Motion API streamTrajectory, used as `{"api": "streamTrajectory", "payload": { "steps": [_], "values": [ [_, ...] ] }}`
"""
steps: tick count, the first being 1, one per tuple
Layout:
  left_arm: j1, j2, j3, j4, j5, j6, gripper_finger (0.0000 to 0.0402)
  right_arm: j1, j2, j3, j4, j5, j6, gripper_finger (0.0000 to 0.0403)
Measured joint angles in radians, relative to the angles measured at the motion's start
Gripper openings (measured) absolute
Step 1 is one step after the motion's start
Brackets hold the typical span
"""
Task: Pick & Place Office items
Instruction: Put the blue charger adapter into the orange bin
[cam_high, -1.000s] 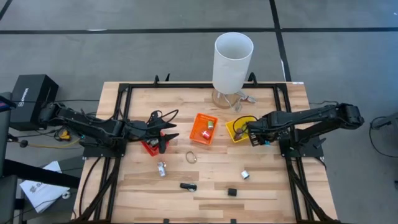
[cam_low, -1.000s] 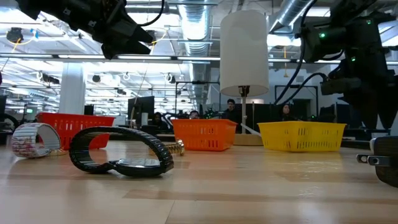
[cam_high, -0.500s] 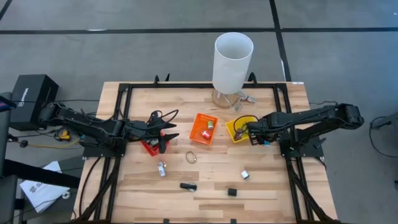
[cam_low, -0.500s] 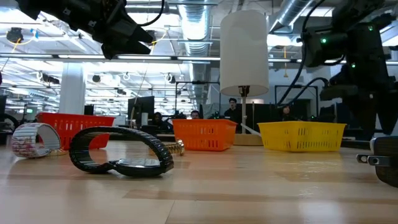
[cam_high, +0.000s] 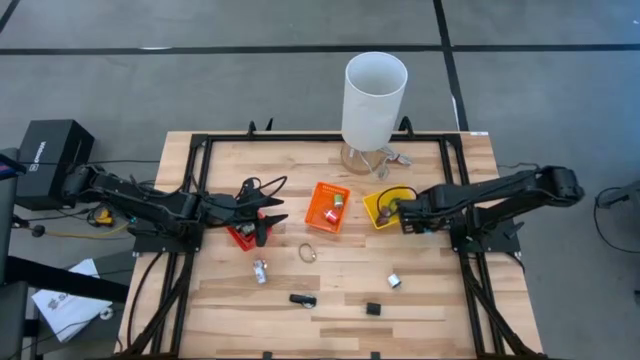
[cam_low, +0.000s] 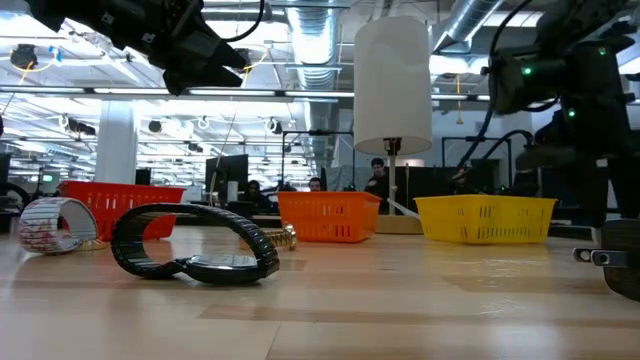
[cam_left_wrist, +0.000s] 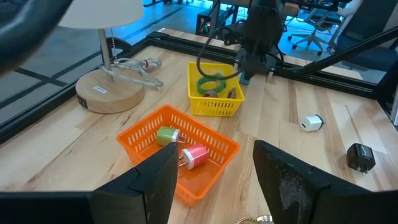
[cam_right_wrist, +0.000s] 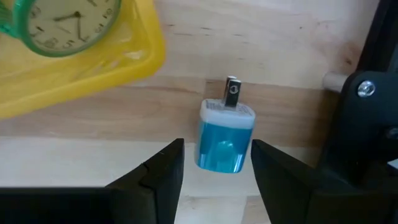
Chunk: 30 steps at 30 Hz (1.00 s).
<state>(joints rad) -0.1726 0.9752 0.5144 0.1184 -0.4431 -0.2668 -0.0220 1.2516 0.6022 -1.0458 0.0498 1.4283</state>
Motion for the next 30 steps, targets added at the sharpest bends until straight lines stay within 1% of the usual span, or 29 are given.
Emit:
{"api": "streamTrajectory", "payload": {
  "steps": [10, 18, 21, 24, 30],
  "values": [
    [0.000, 0.000, 0.000, 0.000, 0.000, 0.000, 0.0204, 0.029, 0.127, 0.000, 0.013, 0.003, -0.006, 0.0178],
    [0.000, 0.000, 0.000, 0.003, 0.000, 0.000, 0.0204, 0.028, 0.178, 0.001, 0.036, 0.018, -0.023, 0.0178],
    [0.000, 0.000, 0.000, 0.004, 0.000, 0.000, 0.0204, 0.028, 0.198, 0.003, 0.053, 0.023, -0.063, 0.0178],
    [0.000, 0.000, 0.000, 0.004, 0.000, 0.000, 0.0204, 0.029, 0.219, 0.005, 0.047, 0.027, -0.070, 0.0178],
    [0.000, 0.000, 0.000, 0.004, 0.000, 0.000, 0.0204, 0.029, 0.212, 0.003, 0.042, 0.028, -0.070, 0.0176]
  ]
}}
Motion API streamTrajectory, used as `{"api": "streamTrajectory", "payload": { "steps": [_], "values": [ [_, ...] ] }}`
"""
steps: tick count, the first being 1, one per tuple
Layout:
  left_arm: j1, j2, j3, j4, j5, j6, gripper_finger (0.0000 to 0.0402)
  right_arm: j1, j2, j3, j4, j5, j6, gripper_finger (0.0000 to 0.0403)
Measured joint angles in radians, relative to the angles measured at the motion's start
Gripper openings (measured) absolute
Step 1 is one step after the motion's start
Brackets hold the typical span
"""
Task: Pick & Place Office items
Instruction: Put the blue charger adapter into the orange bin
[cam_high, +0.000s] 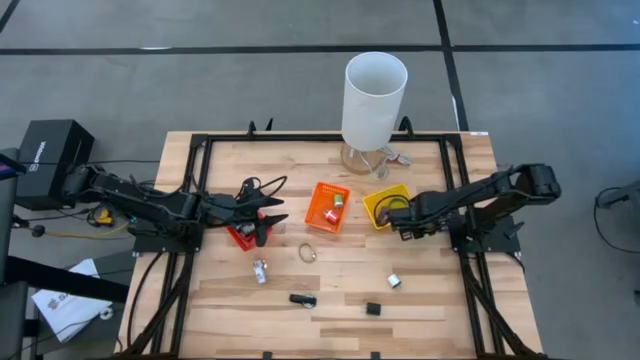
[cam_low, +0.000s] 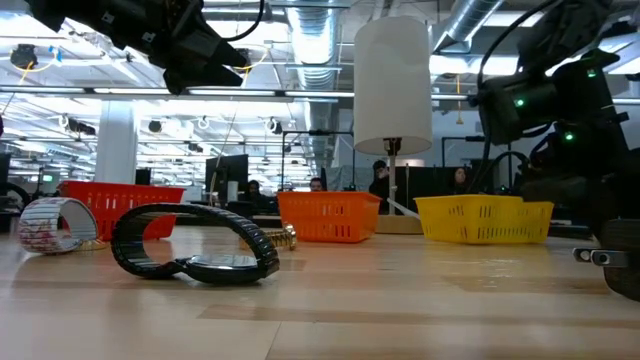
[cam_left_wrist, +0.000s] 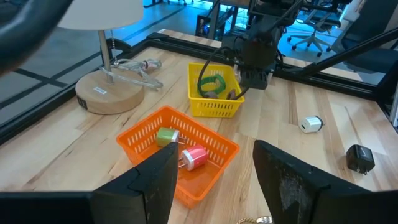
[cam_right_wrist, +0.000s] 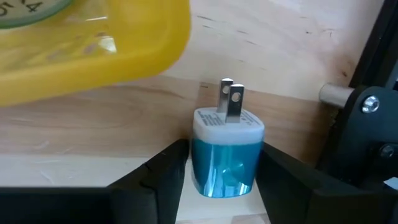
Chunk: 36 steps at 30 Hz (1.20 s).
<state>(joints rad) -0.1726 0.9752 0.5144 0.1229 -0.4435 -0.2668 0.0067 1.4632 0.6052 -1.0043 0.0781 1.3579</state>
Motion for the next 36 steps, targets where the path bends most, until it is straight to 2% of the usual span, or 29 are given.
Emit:
{"api": "streamTrajectory", "payload": {
  "steps": [9, 18, 28, 36],
  "values": [
    [0.000, 0.000, 0.000, 0.002, 0.000, 0.000, 0.0204, 0.001, -0.013, -0.002, 0.014, 0.001, -0.023, 0.0143],
    [0.000, 0.000, 0.000, 0.006, 0.000, 0.000, 0.0204, 0.078, -0.008, 0.015, 0.002, 0.021, 0.007, 0.0147],
    [0.000, 0.000, 0.000, 0.010, 0.000, 0.000, 0.0204, 0.205, -0.010, 0.166, -0.023, -0.006, 0.056, 0.0141],
    [0.000, 0.000, 0.000, 0.014, 0.000, 0.000, 0.0204, 0.271, -0.010, 0.328, -0.026, 0.001, 0.029, 0.0141]
  ]
}}
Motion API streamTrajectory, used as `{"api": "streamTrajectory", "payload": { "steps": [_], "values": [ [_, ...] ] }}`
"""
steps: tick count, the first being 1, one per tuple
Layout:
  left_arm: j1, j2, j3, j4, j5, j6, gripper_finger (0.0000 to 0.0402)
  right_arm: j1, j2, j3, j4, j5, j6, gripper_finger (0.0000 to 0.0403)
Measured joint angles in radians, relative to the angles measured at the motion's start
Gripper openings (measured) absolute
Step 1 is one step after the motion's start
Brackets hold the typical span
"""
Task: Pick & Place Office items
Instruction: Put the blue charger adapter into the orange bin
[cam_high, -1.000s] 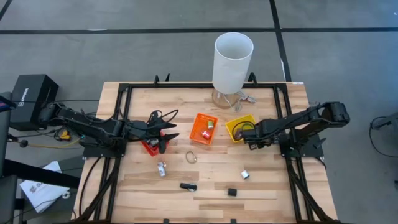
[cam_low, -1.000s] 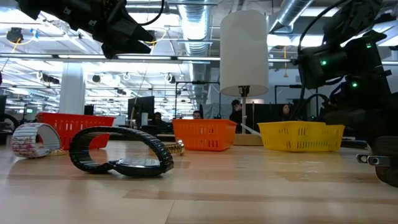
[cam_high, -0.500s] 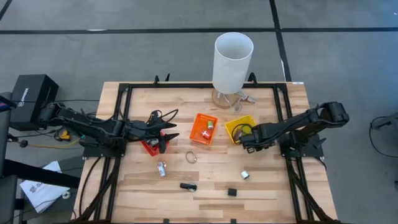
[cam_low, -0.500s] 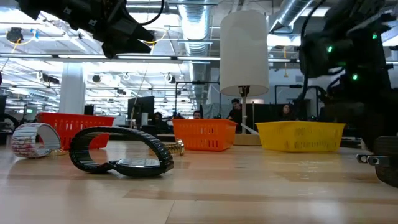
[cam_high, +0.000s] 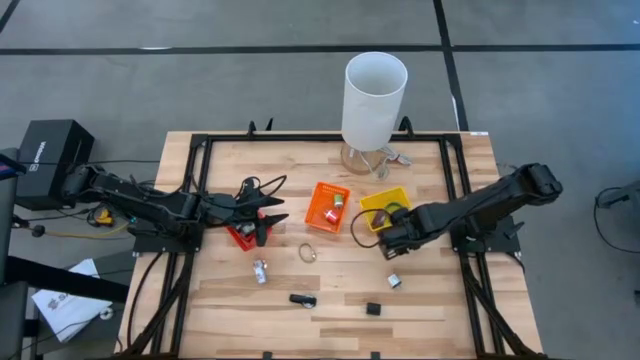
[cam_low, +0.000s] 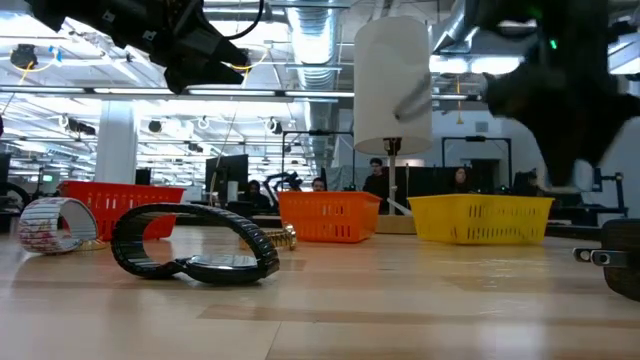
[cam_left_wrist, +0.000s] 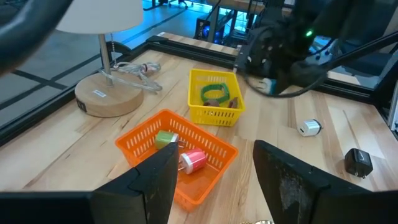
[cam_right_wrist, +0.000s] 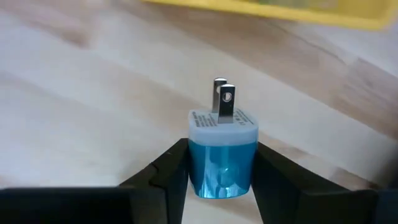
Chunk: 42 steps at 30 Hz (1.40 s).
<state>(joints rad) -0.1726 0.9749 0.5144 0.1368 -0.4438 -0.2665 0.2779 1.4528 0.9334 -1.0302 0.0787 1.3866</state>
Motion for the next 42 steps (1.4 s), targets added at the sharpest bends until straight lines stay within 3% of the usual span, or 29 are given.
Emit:
{"api": "streamTrajectory", "payload": {
  "steps": [4, 10, 17, 23, 27, 42],
  "values": [
    [0.000, 0.000, 0.000, 0.000, 0.000, 0.000, 0.0204, 0.003, -0.001, 0.071, 0.074, 0.051, -0.086, 0.0142],
    [0.000, 0.000, 0.000, 0.001, 0.000, 0.000, 0.0204, -0.011, 0.003, 0.094, 0.341, 0.169, -0.279, 0.0143],
    [0.000, 0.000, 0.000, 0.003, 0.000, 0.000, 0.0204, -0.088, 0.049, 0.092, 0.622, 0.197, -0.561, 0.0145],
    [0.001, 0.000, 0.000, 0.015, 0.000, 0.000, 0.0204, -0.164, 0.188, 0.094, 0.890, 0.215, -0.832, 0.0145],
    [0.001, 0.000, 0.000, 0.024, 0.000, 0.000, 0.0204, -0.224, 0.279, 0.118, 1.005, 0.212, -0.931, 0.0145],
    [0.002, 0.000, -0.002, 0.051, 0.000, 0.000, 0.0204, -0.363, 0.477, 0.307, 0.711, 0.207, -1.005, 0.0148]
  ]
}}
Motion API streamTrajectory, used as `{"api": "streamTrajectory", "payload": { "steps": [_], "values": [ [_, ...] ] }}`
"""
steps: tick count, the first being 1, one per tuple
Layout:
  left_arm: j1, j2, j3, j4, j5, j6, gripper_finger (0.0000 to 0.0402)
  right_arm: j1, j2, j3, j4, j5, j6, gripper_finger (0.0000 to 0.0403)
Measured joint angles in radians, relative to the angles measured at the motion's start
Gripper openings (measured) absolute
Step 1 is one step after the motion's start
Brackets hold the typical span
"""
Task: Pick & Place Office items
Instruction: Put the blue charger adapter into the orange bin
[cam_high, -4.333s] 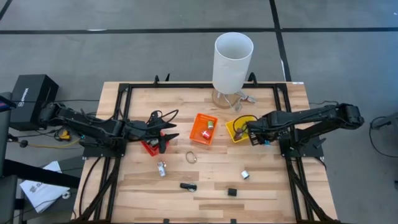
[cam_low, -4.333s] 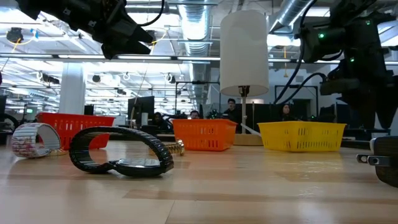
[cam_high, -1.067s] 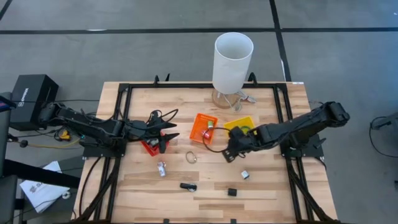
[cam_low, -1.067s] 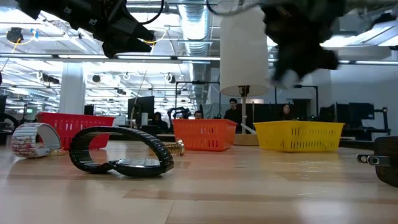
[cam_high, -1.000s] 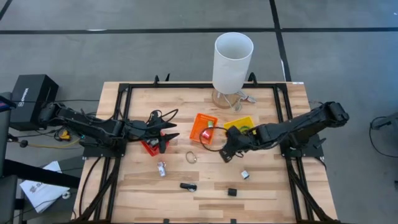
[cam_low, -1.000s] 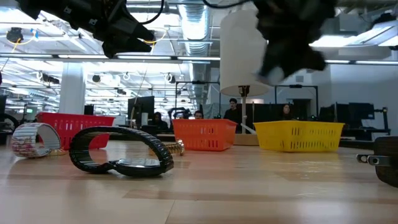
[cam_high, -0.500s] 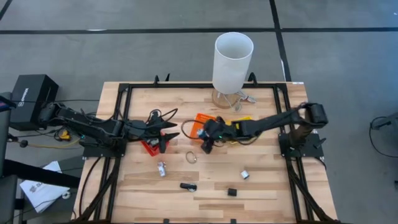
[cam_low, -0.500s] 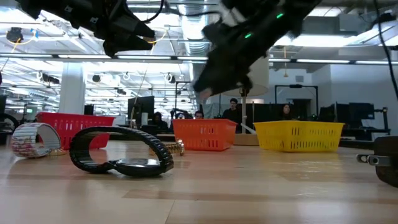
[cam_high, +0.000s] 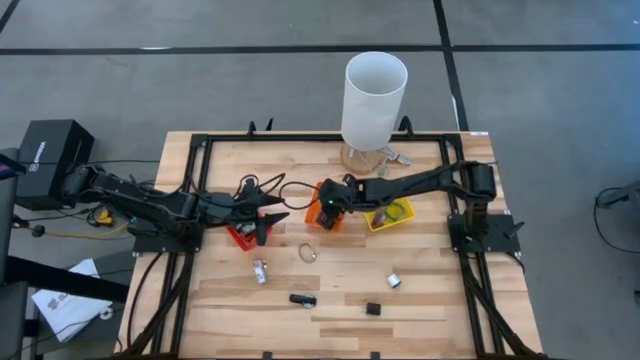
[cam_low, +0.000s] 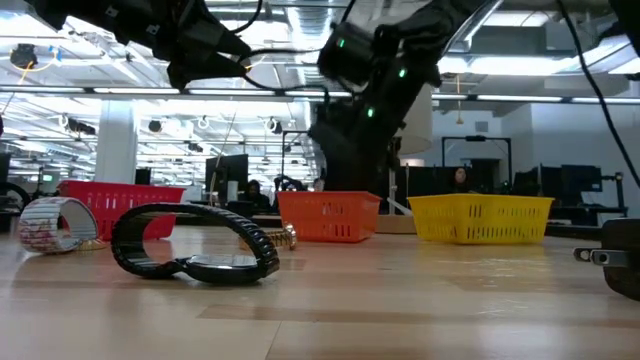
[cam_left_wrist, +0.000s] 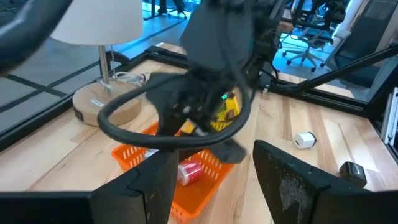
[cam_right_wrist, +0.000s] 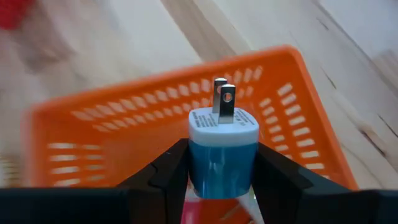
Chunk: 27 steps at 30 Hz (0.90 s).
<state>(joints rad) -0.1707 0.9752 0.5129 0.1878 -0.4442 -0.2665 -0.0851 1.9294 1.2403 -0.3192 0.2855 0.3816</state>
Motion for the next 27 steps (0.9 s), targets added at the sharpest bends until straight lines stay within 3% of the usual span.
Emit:
{"api": "streamTrajectory", "payload": {
  "steps": [6, 16, 22, 27],
  "values": [
    [0.000, 0.000, 0.000, 0.005, 0.000, 0.000, 0.0204, -0.027, 0.007, 0.018, 0.012, 0.002, -0.045, 0.0145],
    [0.000, 0.000, 0.000, 0.005, 0.000, 0.000, 0.0204, -0.060, 0.009, 0.015, -0.010, 0.002, 0.034, 0.0152],
    [0.000, 0.000, 0.000, 0.005, 0.000, 0.000, 0.0204, -0.048, 0.020, 0.015, -0.007, -0.022, -0.100, 0.0152],
    [0.000, 0.000, 0.000, 0.005, 0.000, 0.000, 0.0204, -0.038, 0.035, 0.017, 0.019, -0.026, -0.128, 0.0178]
  ]
}}
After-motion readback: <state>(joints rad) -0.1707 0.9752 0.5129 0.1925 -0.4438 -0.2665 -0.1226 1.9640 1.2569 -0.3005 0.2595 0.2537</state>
